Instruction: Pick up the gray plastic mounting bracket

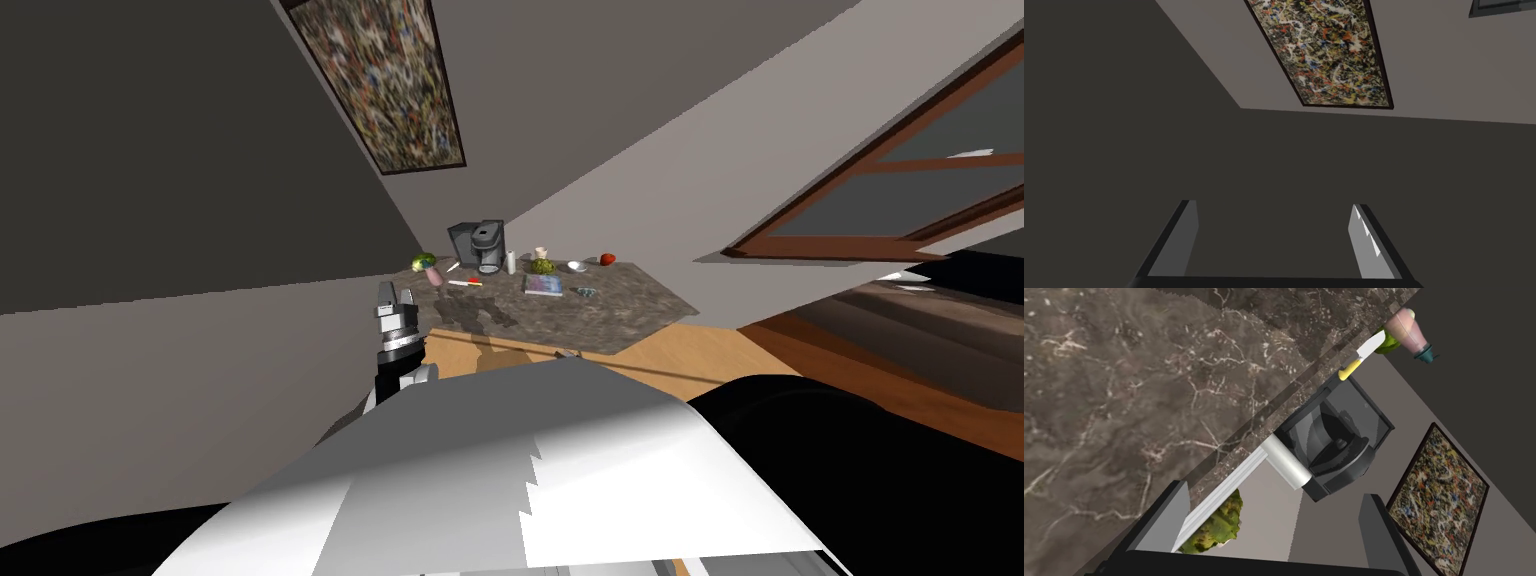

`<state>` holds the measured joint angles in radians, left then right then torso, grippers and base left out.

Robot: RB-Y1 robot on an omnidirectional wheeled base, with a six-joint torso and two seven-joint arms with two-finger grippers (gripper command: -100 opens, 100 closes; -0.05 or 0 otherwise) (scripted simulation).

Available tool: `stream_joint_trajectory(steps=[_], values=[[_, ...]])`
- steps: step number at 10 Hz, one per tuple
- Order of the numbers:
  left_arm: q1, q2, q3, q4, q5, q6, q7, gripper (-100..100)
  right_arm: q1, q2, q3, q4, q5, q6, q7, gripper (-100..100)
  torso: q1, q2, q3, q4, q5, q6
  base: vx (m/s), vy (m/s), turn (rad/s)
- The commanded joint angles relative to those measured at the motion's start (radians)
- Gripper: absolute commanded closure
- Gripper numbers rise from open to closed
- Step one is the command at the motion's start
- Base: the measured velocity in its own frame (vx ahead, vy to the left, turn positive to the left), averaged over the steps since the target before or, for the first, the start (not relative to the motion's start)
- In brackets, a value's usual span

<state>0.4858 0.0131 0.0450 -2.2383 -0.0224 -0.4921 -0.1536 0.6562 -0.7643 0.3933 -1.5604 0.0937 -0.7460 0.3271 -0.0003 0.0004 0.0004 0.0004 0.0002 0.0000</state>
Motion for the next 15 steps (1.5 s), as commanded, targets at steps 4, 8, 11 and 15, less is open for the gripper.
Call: stream_joint_trajectory(steps=[4,8,11,15], values=[[0.000,0.000,0.000,0.000,0.000,0.000,0.000,0,0.018,-0.054,0.043,0.139,0.004,-0.042,0.037,-100,0.000,0.000,0.000,0.000,0.000,0.000,0.008,0.032,0.162],[0.000,0.000,0.000,0.000,0.000,0.000,0.000,0,0.041,-0.135,0.099,0.248,0.007,-0.090,0.081,-100,-0.001,0.001,0.000,0.000,0.000,0.002,0.008,0.040,0.180],[0.000,0.000,0.000,0.000,0.000,0.000,0.000,0,0.041,-0.135,0.099,0.302,0.007,-0.090,0.081,-100,-0.001,0.000,0.000,0.000,0.000,0.002,0.008,0.017,0.045],[0.000,0.000,0.000,0.000,0.000,0.000,0.000,0,0.064,-0.219,0.151,0.414,0.010,-0.136,0.123,-100,-0.001,0.000,0.000,0.000,0.000,0.002,0.014,0.029,0.193]])
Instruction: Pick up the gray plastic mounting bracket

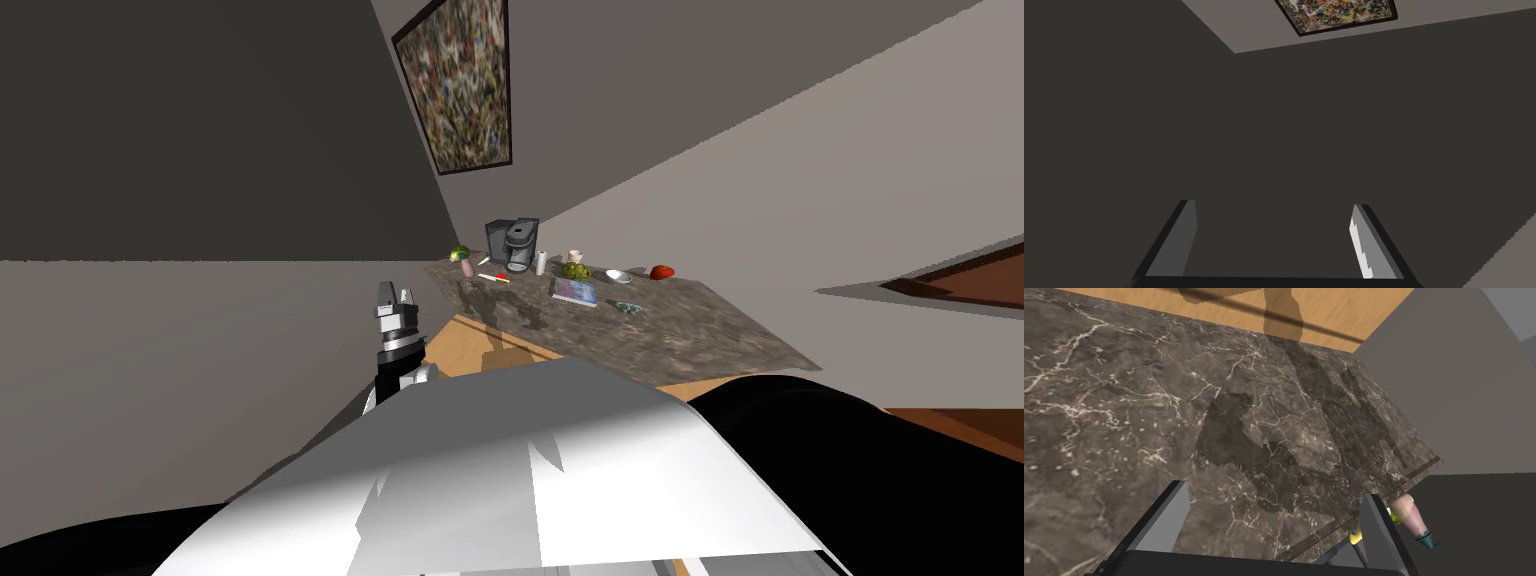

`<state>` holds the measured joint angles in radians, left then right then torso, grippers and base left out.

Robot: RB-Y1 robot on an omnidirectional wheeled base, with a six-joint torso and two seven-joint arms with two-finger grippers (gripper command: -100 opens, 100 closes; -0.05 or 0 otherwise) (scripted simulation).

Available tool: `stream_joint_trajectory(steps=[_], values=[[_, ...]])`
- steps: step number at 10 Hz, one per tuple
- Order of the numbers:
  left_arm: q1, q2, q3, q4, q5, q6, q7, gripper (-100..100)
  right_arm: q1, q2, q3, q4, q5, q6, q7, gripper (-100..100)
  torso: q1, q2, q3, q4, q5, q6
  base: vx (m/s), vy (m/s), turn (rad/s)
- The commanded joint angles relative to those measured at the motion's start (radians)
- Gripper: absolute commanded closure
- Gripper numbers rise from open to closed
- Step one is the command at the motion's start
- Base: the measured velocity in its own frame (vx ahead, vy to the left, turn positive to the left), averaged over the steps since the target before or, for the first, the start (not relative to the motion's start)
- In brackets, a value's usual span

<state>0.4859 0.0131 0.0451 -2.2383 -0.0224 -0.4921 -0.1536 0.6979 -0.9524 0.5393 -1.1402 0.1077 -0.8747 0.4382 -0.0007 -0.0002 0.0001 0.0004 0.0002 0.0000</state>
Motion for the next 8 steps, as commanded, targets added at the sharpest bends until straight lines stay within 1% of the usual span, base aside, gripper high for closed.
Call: stream_joint_trajectory(steps=[1,2,3,4,5,6,7,8], values=[[0.000,0.000,0.000,0.000,0.000,0.000,0.000,0,0.023,-0.031,0.005,0.046,-0.004,-0.007,0.012,-100,0.000,0.000,0.000,0.000,0.000,0.000,0.024,0.031,0.156],[0.000,0.000,0.000,0.000,0.000,0.000,0.000,0,0.034,-0.068,0.029,0.097,-0.003,-0.029,0.033,-100,0.000,0.000,0.000,0.000,0.000,0.002,0.037,0.046,0.269],[0.000,0.000,0.000,0.000,0.000,0.000,0.000,0,0.034,-0.074,0.029,0.128,-0.003,-0.029,0.033,-100,0.001,-0.001,-0.001,0.000,0.000,0.001,0.036,0.025,0.127],[0.000,0.000,0.000,0.000,0.000,0.000,0.000,0,0.044,-0.115,0.052,0.156,-0.002,-0.050,0.053,-100,0.000,-0.001,-0.001,0.000,0.000,0.002,0.047,0.020,0.241],[0.000,0.000,0.000,0.000,0.000,0.000,0.000,0,0.044,-0.117,0.052,0.177,-0.002,-0.050,0.053,-100,0.000,-0.002,-0.001,0.000,0.000,0.001,0.041,0.015,0.137],[0.000,0.000,0.000,0.000,0.000,0.000,0.000,0,0.044,-0.117,0.052,0.208,-0.002,-0.050,0.053,-100,-0.001,-0.001,-0.001,0.000,0.000,0.001,0.020,0.006,-0.021],[0.000,0.000,0.000,0.000,0.000,0.000,0.000,0,0.053,-0.154,0.074,0.264,-0.001,-0.070,0.073,-100,-0.001,0.000,0.000,0.000,0.000,0.002,0.035,0.017,0.255],[0.000,0.000,0.000,0.000,0.000,0.000,0.000,0,0.053,-0.160,0.074,0.285,-0.001,-0.070,0.073,-100,-0.001,-0.001,-0.001,0.000,0.000,0.000,0.042,0.006,0.143]])
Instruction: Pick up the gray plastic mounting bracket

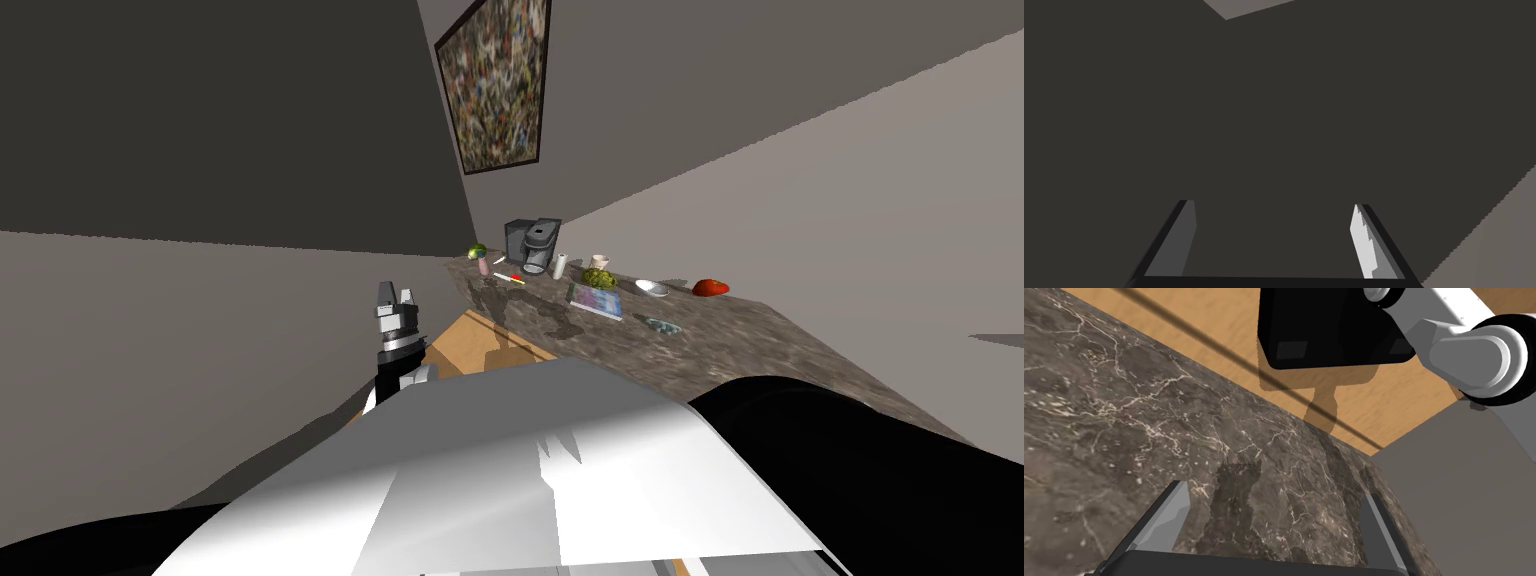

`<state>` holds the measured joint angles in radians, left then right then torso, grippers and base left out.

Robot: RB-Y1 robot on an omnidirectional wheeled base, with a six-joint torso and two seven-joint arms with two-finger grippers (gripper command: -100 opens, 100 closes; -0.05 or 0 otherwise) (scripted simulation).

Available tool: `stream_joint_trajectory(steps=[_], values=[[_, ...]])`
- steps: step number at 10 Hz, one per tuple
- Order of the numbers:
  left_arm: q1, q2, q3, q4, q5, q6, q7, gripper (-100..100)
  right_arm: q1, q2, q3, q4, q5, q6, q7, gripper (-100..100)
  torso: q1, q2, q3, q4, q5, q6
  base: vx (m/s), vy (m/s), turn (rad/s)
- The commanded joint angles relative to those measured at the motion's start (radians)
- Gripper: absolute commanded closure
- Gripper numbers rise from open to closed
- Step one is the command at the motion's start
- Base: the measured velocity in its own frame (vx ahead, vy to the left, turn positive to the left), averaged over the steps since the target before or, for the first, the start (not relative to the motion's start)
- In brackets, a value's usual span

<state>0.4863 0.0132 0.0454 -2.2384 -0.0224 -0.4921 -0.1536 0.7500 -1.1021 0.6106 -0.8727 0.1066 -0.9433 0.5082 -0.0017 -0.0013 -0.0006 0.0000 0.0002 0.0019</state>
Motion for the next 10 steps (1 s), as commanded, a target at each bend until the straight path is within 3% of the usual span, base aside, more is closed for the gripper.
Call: stream_joint_trajectory(steps=[1,2,3,4,5,6,8,9,10], values=[[0.000,0.000,0.000,0.000,0.000,0.000,0.000,0,0.008,-0.050,0.023,0.050,0.001,-0.020,0.022,-100,0.000,0.000,0.000,0.000,0.000,0.000,0.063,0.002,0.206],[0.000,0.000,0.000,0.000,0.000,0.000,0.000,0,0.008,-0.054,0.023,0.092,0.001,-0.020,0.022,-100,-0.001,-0.001,-0.001,0.000,0.000,-0.001,0.058,-0.007,0.117],[0.000,0.000,0.000,0.000,0.000,0.000,0.000,0,0.008,-0.054,0.023,0.101,0.001,-0.020,0.022,-100,-0.001,-0.001,-0.001,0.000,0.000,0.000,0.024,-0.004,-0.013],[0.000,0.000,0.000,0.000,0.000,0.000,0.000,0,0.013,-0.092,0.042,0.162,0.002,-0.038,0.041,-100,0.000,0.000,0.000,0.000,0.000,0.000,0.044,0.003,0.152],[0.000,0.000,0.000,0.000,0.000,0.000,0.000,0,0.013,-0.096,0.042,0.162,0.002,-0.038,0.041,-100,0.000,0.000,0.000,0.000,0.000,-0.001,0.048,-0.008,0.145],[0.000,0.000,0.000,0.000,0.000,0.000,0.000,0,0.015,-0.137,0.059,0.199,0.003,-0.056,0.059,-100,-0.001,-0.001,0.000,0.000,-0.001,-0.001,0.060,-0.008,0.225],[0.000,0.000,0.000,0.000,0.000,0.000,0.000,0,0.015,-0.137,0.059,0.228,0.003,-0.056,0.059,-100,-0.002,-0.002,-0.001,0.000,-0.001,0.000,0.044,-0.021,0.052],[0.000,0.000,0.000,0.000,0.000,0.000,0.000,0,0.016,-0.175,0.075,0.271,0.004,-0.072,0.076,-100,-0.001,0.000,0.000,0.000,-0.001,0.000,0.059,-0.020,0.178],[0.000,0.000,0.000,0.000,0.000,0.000,0.000,0,0.016,-0.175,0.075,0.230,0.004,-0.072,0.076,-100,-0.001,-0.002,-0.001,0.000,0.000,-0.001,0.057,-0.031,0.109]])
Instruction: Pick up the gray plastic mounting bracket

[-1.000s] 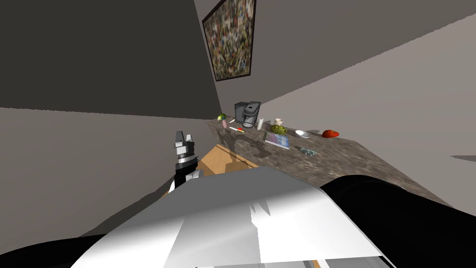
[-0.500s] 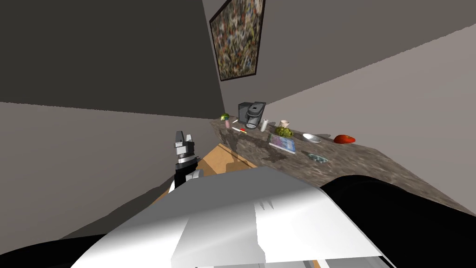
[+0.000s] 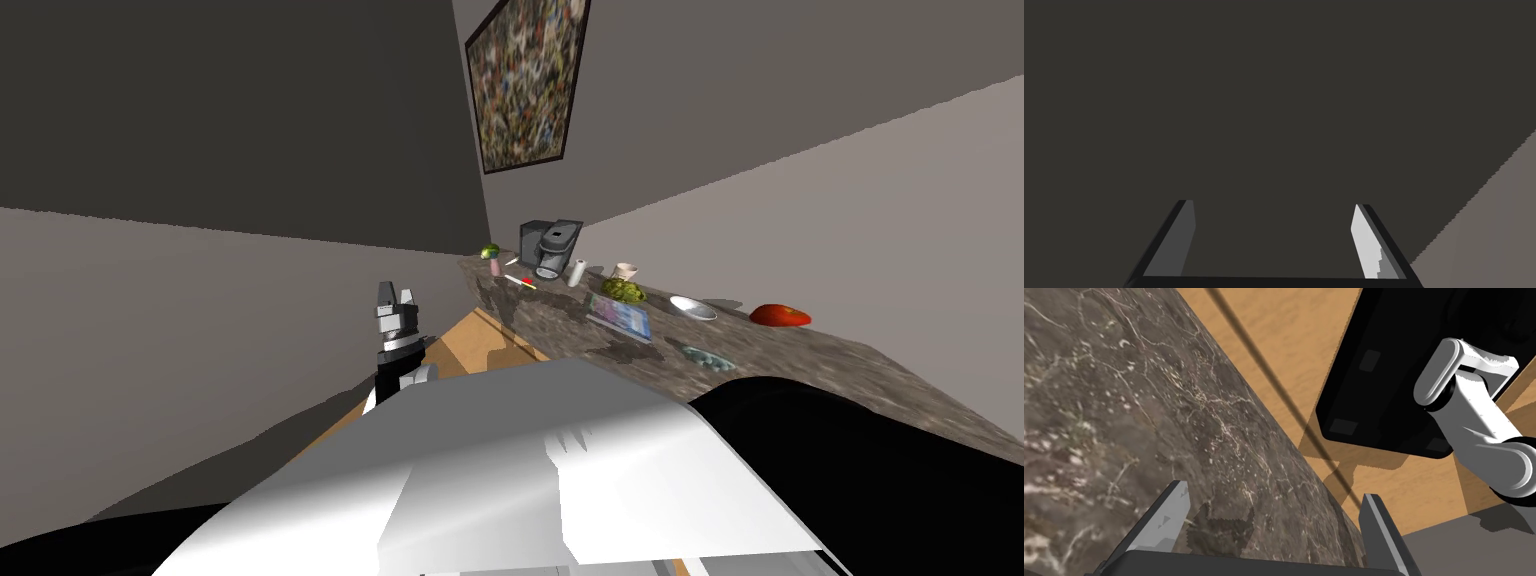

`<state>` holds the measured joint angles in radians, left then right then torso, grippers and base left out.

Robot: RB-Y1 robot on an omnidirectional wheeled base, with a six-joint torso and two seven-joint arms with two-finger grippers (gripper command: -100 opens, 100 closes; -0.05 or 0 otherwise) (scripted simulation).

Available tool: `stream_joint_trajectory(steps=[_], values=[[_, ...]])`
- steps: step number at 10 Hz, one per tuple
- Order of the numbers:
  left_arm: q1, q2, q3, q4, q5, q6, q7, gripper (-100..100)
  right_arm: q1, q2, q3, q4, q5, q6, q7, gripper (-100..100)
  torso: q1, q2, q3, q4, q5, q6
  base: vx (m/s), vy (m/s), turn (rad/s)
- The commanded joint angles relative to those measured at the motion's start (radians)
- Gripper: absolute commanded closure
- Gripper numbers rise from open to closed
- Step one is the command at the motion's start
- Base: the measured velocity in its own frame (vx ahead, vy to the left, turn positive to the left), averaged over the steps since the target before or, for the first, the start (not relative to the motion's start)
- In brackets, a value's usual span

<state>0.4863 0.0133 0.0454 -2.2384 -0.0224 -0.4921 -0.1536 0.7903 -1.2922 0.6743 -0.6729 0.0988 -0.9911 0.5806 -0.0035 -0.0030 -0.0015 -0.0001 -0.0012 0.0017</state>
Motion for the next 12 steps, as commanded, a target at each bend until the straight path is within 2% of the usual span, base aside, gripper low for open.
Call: stream_joint_trajectory(steps=[1,2,3,4,5,7,8,9,11,12], values=[[0.000,0.000,0.000,0.000,0.000,0.000,0.000,0,-0.024,0.015,0.012,0.050,0.012,-0.024,0.003,-100,0.000,0.000,0.000,0.000,0.000,0.000,0.025,-0.014,-0.008],[0.000,0.000,0.000,0.000,0.000,0.000,0.000,0,-0.024,0.015,0.012,0.087,0.012,-0.024,0.003,-100,0.001,0.002,0.001,0.000,0.000,0.001,0.003,0.001,-0.018],[0.000,0.000,0.000,0.000,0.000,0.000,0.000,0,-0.026,-0.020,0.026,0.136,0.013,-0.039,0.019,-100,0.002,0.004,0.002,0.001,0.001,0.001,0.044,-0.016,0.163],[0.000,0.000,0.000,0.000,0.000,0.000,0.000,0,-0.026,-0.020,0.026,0.141,0.013,-0.039,0.019,-100,0.001,0.002,0.001,0.000,0.001,-0.001,0.059,-0.040,0.111],[0.000,0.000,0.000,0.000,0.000,0.000,0.000,0,-0.026,-0.020,0.026,0.113,0.013,-0.039,0.019,-100,0.000,0.000,0.000,0.000,0.000,0.000,0.028,-0.025,-0.002],[0.000,0.000,0.000,0.000,0.000,0.000,0.000,0,-0.026,-0.020,0.026,0.143,0.013,-0.039,0.019,-100,0.002,0.004,0.002,0.001,0.001,0.001,-0.001,0.002,-0.010],[0.000,0.000,0.000,0.000,0.000,0.000,0.000,0,-0.030,-0.050,0.040,0.180,0.014,-0.054,0.034,-100,0.002,0.005,0.003,0.001,0.001,0.001,0.045,-0.022,0.173],[0.000,0.000,0.000,0.000,0.000,0.000,0.000,0,-0.030,-0.050,0.040,0.136,0.014,-0.054,0.034,-100,0.001,0.002,0.001,0.000,0.001,-0.001,0.058,-0.047,0.095],[0.000,0.000,0.000,0.000,0.000,0.000,0.000,0,-0.030,-0.050,0.040,0.192,0.014,-0.054,0.034,-100,0.000,0.002,0.001,0.000,0.000,0.001,0.023,-0.014,-0.015],[0.000,0.000,0.000,0.000,0.000,0.000,0.000,0,-0.035,-0.075,0.051,0.234,0.016,-0.067,0.048,-100,0.002,0.003,0.002,0.001,0.000,0.001,0.039,-0.028,0.149]])
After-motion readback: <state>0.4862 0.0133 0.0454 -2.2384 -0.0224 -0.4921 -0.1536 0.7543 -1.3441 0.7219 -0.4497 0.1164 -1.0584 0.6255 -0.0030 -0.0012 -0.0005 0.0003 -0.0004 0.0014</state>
